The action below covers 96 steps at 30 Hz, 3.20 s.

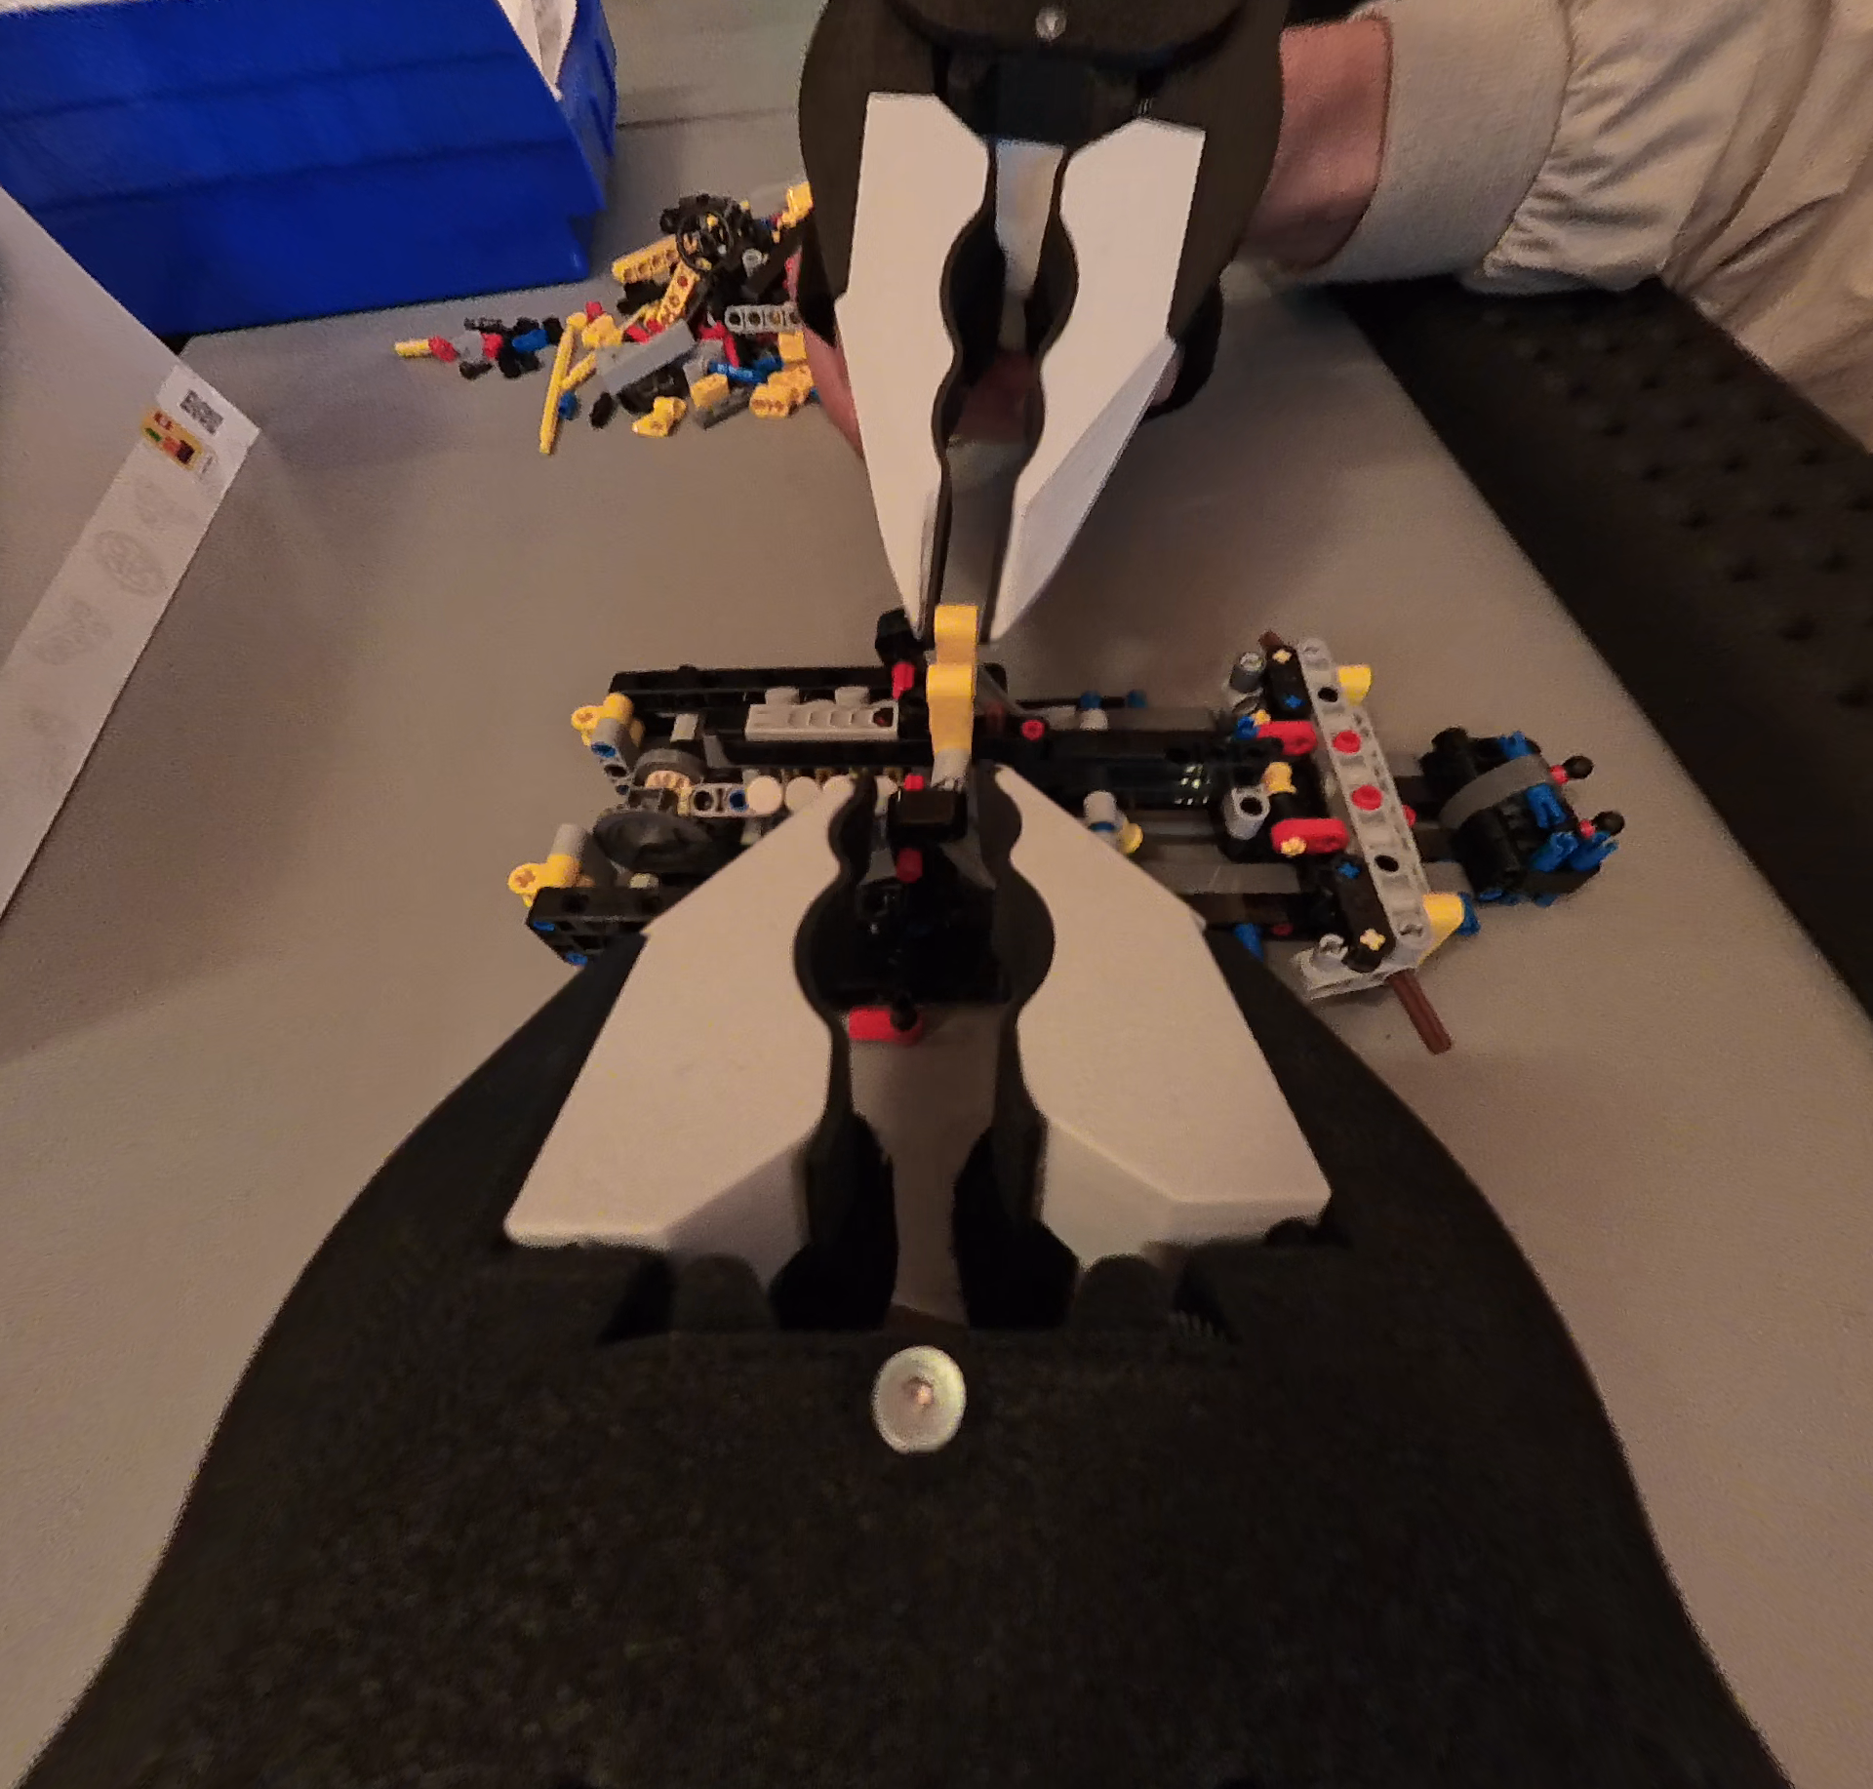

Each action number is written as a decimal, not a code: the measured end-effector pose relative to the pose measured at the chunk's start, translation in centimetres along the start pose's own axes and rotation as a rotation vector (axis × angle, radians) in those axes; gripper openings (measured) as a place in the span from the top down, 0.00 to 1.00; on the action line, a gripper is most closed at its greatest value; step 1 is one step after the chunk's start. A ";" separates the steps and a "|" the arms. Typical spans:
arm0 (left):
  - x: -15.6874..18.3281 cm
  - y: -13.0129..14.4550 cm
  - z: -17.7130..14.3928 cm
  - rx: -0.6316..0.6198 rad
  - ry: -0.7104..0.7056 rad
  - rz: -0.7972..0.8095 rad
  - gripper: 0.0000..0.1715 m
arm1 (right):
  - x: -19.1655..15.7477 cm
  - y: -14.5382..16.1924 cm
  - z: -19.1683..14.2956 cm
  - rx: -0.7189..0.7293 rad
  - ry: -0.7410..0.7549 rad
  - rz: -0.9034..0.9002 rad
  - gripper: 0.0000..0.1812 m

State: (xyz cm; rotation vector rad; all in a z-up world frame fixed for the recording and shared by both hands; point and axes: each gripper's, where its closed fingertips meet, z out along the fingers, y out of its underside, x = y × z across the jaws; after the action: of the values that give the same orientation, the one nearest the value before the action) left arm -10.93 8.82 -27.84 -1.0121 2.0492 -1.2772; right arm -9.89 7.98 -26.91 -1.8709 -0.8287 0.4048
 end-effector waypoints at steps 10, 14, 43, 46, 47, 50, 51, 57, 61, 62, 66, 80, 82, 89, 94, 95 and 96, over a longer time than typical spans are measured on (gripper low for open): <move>0.5 -0.5 0.8 0.026 0.003 0.054 0.95 | -0.2 0.3 0.1 -0.017 -0.067 0.071 0.97; 0.9 -0.5 0.8 0.013 0.033 0.073 0.96 | -0.5 0.4 -0.2 -0.012 -0.112 0.089 0.97; 2.1 -0.2 -0.3 -0.007 0.078 0.059 0.93 | -1.4 0.8 -0.2 -0.027 -0.100 0.067 0.93; 2.1 -0.2 -0.3 -0.009 0.084 0.051 0.93 | -1.7 1.1 -0.1 -0.045 -0.113 0.069 0.89; 1.9 -0.1 -0.2 -0.015 0.068 0.066 0.94 | -1.7 1.1 -0.1 -0.052 -0.101 0.051 0.90; 1.8 0.0 0.1 -0.051 0.027 0.125 0.95 | -1.2 1.3 0.0 -0.087 -0.021 -0.077 0.95; 1.8 0.0 0.2 -0.071 0.011 0.151 0.95 | -1.3 1.3 0.0 -0.101 0.002 -0.139 0.96; 1.6 0.4 0.5 -0.201 -0.082 0.314 0.95 | -1.2 1.6 -0.2 -0.209 0.175 -0.323 0.95; 1.6 0.6 0.3 -0.255 -0.098 0.391 0.95 | -1.1 1.8 -0.3 -0.272 0.197 -0.361 0.97; 1.6 0.6 0.2 -0.253 -0.092 0.396 0.96 | -1.2 1.9 -0.4 -0.278 0.186 -0.350 0.97; 1.8 0.7 -0.2 -0.218 -0.045 0.369 0.96 | -1.7 1.8 -0.6 -0.258 0.141 -0.331 0.97; -1.5 2.4 -3.6 -0.246 -0.127 0.276 0.96 | -0.6 5.2 -3.2 -0.313 0.124 -0.170 1.00; -0.9 2.1 -3.2 -0.193 -0.088 0.244 0.96 | -0.7 1.4 -3.2 -0.171 0.164 -0.173 1.00; 0.3 1.4 -1.7 -0.174 -0.055 0.270 0.96 | -1.1 1.5 -0.8 -0.116 0.101 -0.065 0.87; 0.9 1.1 -1.3 -0.134 0.001 0.183 0.96 | -1.4 2.1 0.0 -0.160 0.071 -0.051 0.91; 0.9 1.0 -1.3 -0.128 0.003 0.172 0.96 | -1.6 2.5 0.0 -0.164 0.046 0.012 0.91; 1.0 1.0 -1.2 -0.120 0.004 0.163 0.96 | -2.1 2.9 0.2 -0.173 0.002 0.084 0.89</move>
State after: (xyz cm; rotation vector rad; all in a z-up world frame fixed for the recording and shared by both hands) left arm -12.71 8.95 -28.28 -0.8735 2.1843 -1.0851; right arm -10.42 5.93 -29.76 -2.0715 -0.8074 0.3938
